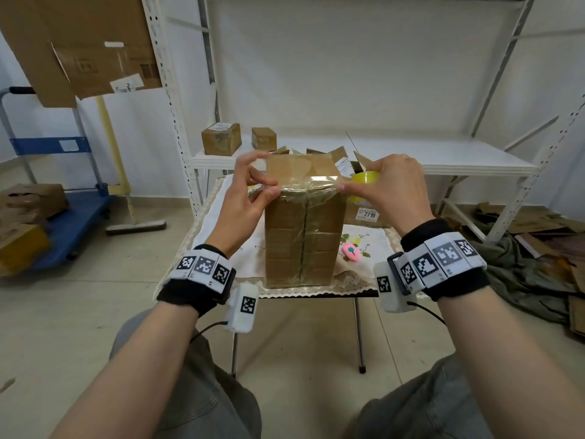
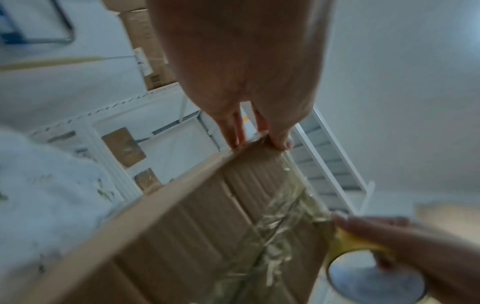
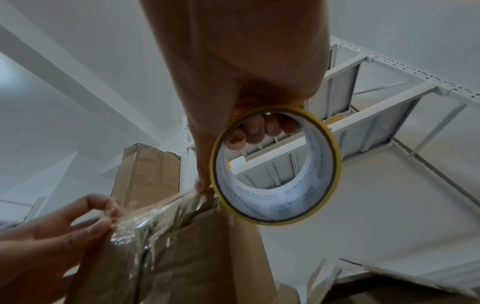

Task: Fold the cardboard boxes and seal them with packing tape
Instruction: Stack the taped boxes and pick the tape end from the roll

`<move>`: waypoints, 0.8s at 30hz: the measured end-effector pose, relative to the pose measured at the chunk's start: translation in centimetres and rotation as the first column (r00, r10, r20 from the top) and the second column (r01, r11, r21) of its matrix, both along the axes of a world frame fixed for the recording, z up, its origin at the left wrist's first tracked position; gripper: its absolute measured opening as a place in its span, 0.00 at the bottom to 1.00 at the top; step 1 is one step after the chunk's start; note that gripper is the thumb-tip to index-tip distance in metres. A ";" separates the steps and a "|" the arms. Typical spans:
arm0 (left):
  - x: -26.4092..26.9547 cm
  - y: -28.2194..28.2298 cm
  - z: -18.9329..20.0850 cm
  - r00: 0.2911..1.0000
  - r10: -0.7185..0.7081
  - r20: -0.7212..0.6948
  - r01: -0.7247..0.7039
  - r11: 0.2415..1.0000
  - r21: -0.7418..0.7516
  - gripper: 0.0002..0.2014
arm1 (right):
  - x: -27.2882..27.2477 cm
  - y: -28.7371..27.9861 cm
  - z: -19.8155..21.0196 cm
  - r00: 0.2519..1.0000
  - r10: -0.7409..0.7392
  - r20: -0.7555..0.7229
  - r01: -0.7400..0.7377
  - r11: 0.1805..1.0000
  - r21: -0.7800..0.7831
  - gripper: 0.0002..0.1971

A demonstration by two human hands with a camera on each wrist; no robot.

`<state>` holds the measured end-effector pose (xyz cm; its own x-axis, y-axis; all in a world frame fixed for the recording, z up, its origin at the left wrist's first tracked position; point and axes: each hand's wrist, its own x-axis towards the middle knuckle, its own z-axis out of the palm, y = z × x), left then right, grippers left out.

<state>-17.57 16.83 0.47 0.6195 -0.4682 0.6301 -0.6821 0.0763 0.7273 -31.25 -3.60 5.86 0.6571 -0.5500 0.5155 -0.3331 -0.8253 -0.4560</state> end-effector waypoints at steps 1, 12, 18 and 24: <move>0.1 0.1 0.2 0.999 -0.009 0.031 0.009 1.000 0.018 0.26 | 0.0 -0.1 -0.1 1.000 0.001 0.005 -0.001 1.000 0.006 0.38; 1.5 -0.2 -0.7 0.969 0.056 0.239 -0.076 0.994 0.075 0.05 | 0.1 -0.5 -0.5 0.999 0.008 0.040 -0.008 1.000 -0.008 0.38; 2.5 0.4 -0.2 0.949 0.084 0.303 -0.107 0.992 0.062 0.08 | 0.3 -0.8 -0.6 0.999 0.015 0.034 -0.015 1.000 0.004 0.37; 2.3 -0.8 1.7 0.883 0.066 0.465 -0.146 0.979 0.138 0.09 | 0.5 -0.5 -0.4 0.996 0.051 0.068 -0.050 0.998 -0.026 0.37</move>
<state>-15.31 15.99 2.21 0.3341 -0.5375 0.7742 -0.9380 -0.1088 0.3292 -30.72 -4.09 5.50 0.6462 -0.5039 0.5732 -0.2593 -0.8513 -0.4561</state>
